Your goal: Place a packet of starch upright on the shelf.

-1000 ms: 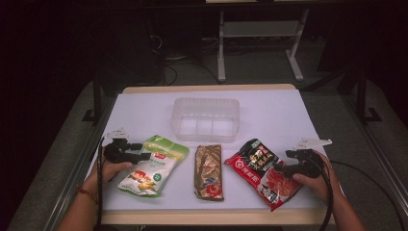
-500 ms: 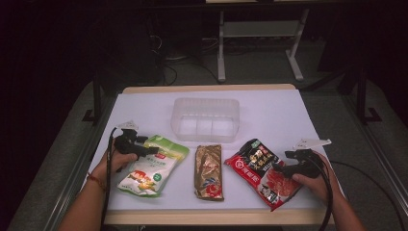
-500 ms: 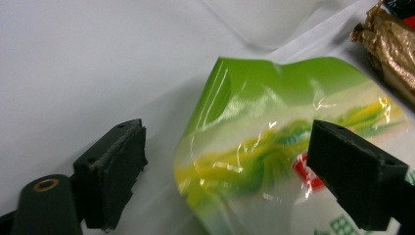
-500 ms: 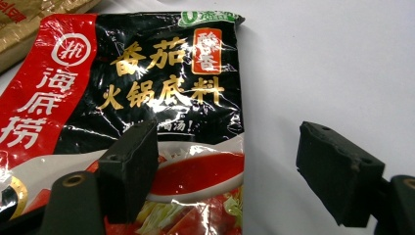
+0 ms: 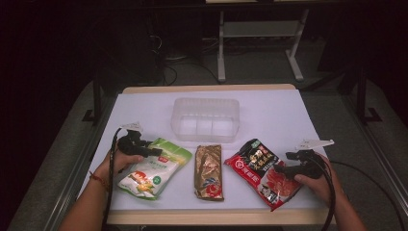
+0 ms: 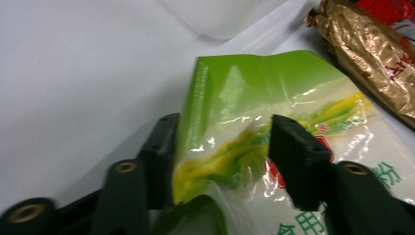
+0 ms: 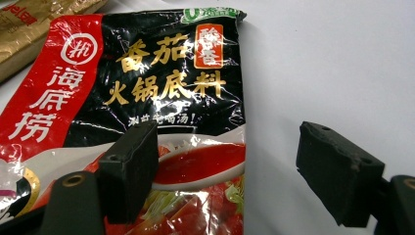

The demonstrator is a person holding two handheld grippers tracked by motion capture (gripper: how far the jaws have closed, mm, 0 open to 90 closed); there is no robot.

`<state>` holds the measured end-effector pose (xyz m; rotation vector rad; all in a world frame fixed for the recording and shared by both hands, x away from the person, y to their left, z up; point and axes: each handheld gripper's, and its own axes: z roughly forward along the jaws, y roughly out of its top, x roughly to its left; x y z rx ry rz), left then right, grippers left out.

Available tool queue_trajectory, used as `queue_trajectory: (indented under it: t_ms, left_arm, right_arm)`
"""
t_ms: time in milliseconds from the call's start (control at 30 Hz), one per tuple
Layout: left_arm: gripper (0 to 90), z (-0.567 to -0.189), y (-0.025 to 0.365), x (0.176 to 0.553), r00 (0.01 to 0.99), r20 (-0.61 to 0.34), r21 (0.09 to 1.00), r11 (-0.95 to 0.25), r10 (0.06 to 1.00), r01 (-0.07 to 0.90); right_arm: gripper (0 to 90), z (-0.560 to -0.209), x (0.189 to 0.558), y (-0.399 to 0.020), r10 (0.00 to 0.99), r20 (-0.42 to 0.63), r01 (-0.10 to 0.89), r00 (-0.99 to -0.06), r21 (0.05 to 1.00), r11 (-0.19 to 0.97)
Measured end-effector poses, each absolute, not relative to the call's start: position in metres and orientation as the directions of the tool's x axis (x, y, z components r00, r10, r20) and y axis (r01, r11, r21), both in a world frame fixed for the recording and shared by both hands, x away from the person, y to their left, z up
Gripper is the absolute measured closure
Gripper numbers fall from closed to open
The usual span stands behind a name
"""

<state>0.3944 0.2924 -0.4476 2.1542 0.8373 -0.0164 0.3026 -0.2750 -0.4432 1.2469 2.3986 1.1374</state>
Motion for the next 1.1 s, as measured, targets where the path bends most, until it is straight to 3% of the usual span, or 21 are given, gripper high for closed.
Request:
queue_trajectory:
  t_ms: [67,167,333,633,1100]
  left_arm:
    - [66.1,-0.448,0.290,0.393,0.792,-0.279,0.685,-0.465,0.543,0.561]
    - [75.1,-0.447,0.286,0.392,0.802,-0.258,0.695,-0.474,0.538,0.541]
    - [83.0,-0.444,0.290,0.388,0.801,-0.256,0.726,-0.440,0.540,0.529]
    - [87.1,-0.412,0.307,0.358,0.796,-0.199,0.843,-0.314,0.572,0.437]
    - [89.7,-0.359,0.323,0.316,0.778,-0.148,0.945,-0.145,0.611,0.293]
  right_arm:
    - [22.9,-0.443,0.303,-0.275,0.764,0.166,0.608,-0.624,0.717,0.341]
    - [22.9,-0.443,0.303,-0.274,0.762,0.164,0.606,-0.627,0.717,0.345]
    - [22.9,-0.443,0.304,-0.276,0.764,0.169,0.610,-0.623,0.717,0.339]
    - [23.1,-0.439,0.306,-0.280,0.777,0.166,0.600,-0.607,0.737,0.312]
    - [23.3,-0.436,0.317,-0.277,0.775,0.177,0.593,-0.607,0.750,0.293]
